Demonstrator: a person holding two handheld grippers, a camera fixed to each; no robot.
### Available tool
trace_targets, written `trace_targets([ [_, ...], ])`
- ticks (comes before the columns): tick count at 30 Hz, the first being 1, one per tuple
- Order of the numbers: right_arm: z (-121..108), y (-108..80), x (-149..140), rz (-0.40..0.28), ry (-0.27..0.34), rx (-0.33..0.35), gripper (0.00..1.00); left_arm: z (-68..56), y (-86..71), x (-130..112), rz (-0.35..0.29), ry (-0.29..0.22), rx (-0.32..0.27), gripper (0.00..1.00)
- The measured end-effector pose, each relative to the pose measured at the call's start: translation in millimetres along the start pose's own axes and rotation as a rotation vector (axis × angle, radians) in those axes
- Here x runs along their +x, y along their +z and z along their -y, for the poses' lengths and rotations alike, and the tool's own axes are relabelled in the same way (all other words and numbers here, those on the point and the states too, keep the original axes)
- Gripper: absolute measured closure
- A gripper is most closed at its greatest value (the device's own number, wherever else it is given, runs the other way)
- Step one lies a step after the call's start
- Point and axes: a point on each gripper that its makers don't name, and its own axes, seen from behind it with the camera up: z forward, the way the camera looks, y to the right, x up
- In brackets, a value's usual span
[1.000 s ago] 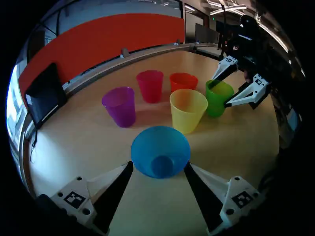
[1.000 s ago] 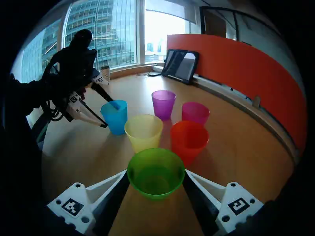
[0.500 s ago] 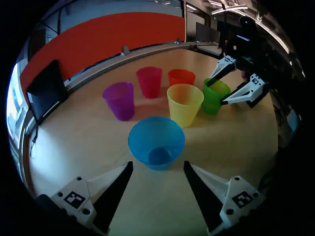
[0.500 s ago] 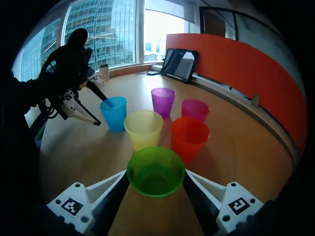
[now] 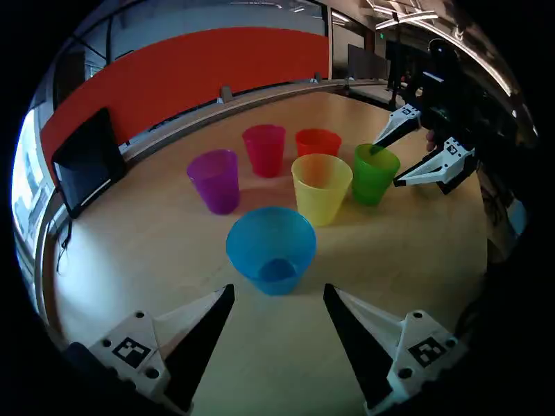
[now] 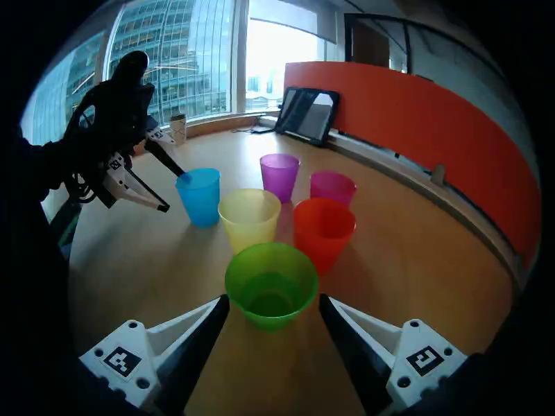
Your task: Pour water
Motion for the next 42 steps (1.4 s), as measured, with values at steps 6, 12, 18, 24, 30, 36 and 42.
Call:
trace_targets([
  [6,-4.1,-18.6,-5.7,-0.013,0.01,-0.039,0.0,0.5,-8.3,0.3,-0.016,-0.009,0.02,0.04],
  [12,-8.5,-38.0,-9.9,-0.034,0.023,-0.087,0.0,0.7,-17.6,0.6,-0.038,-0.026,0.045,0.04],
  [18,-13.5,-55.5,-9.4,-0.063,0.044,-0.136,0.0,4.2,-27.7,2.5,-0.073,-0.057,0.084,0.04],
  [24,-21.7,-69.5,-8.3,-0.099,0.052,-0.197,0.0,10.1,-38.5,6.6,-0.128,-0.086,0.134,0.04],
  [30,-29.6,-81.6,-4.5,-0.138,0.086,-0.252,0.0,17.9,-46.1,7.2,-0.175,-0.118,0.185,0.04],
  [36,-38.2,-91.4,9.6,-0.207,0.112,-0.322,0.0,26.9,-53.6,12.5,-0.234,-0.143,0.234,0.04],
  [42,-48.3,-99.3,19.7,-0.268,0.13,-0.404,0.0,35.3,-57.5,20.5,-0.296,-0.143,0.293,0.04],
])
